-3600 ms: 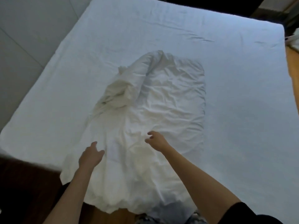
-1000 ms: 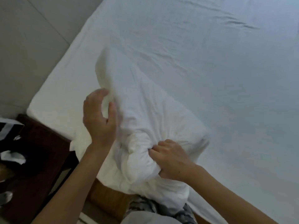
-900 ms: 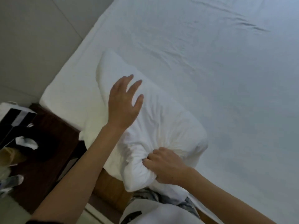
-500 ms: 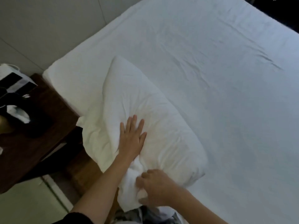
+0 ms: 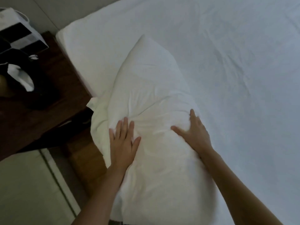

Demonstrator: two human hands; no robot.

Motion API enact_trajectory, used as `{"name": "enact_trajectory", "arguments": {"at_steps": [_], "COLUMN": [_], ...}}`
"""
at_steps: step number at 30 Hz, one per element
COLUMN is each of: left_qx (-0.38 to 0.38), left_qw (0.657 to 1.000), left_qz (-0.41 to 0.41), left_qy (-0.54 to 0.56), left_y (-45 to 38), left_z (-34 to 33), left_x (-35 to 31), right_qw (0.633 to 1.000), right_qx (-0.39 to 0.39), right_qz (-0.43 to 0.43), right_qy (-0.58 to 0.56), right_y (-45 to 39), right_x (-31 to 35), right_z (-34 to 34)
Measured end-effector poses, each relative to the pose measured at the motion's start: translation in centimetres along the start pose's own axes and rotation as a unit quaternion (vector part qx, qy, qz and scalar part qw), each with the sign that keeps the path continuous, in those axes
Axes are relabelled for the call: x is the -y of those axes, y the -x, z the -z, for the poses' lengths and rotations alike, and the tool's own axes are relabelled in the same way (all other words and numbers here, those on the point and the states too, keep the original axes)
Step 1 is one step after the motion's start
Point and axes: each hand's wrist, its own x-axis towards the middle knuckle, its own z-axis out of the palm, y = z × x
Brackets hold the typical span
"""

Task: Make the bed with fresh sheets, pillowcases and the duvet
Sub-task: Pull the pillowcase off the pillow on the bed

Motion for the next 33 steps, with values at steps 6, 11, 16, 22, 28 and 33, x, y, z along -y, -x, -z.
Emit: {"name": "enact_trajectory", "arguments": {"at_steps": [6,11,16,22,28,33], "left_qx": [-0.018,0.027,0.065,0.047,0.052,0.104], "left_qw": [0.897,0.794,0.803,0.767,0.757,0.725], "left_qz": [0.353,0.438,0.392,0.393,0.372,0.393], "left_qy": [0.265,0.421,0.445,0.505,0.535,0.556], "left_y": [1.9,-1.1,-3.3,-5.7,-6.4,-5.3], "left_z": [-0.3,-1.9,-5.5,-9.9,-8.3,-6.2], "left_x": [8.1,11.8,15.1,15.8,15.1,14.6], "right_qw": [0.995,0.984,0.971,0.956,0.962,0.975], "right_qx": [-0.085,-0.164,-0.219,-0.267,-0.253,-0.208], "right_qz": [0.009,0.008,0.045,0.079,0.103,0.06], "right_qy": [0.048,0.075,0.082,0.095,0.007,-0.058], "right_y": [3.6,2.7,-1.9,-5.3,-4.3,-3.7], "right_x": [5.7,7.0,4.5,2.2,3.5,1.0], "right_z": [-6.6,-13.3,-16.9,-18.7,-16.7,-10.0]}}
